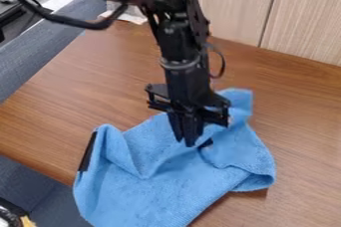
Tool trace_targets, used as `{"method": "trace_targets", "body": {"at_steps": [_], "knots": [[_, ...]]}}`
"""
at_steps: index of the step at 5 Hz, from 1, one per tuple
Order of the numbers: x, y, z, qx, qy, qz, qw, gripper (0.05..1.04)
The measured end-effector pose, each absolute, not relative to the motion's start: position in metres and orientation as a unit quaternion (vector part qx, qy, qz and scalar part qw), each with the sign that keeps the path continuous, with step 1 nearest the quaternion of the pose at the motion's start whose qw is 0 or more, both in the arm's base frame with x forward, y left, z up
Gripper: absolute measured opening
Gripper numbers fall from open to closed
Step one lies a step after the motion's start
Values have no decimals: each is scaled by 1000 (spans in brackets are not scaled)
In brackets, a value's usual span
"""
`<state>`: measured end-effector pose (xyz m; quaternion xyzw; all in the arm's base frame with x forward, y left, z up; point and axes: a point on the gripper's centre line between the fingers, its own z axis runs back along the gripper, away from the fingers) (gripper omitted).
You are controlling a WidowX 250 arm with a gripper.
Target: Déplier le tissu de bas à droite vers le haut à gauche
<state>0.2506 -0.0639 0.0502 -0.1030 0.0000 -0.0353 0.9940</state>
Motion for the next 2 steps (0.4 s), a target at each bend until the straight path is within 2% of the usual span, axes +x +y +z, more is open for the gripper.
{"method": "trace_targets", "body": {"at_steps": [2], "knots": [[280,-34,82,-132,-30,12,991,56]]}}
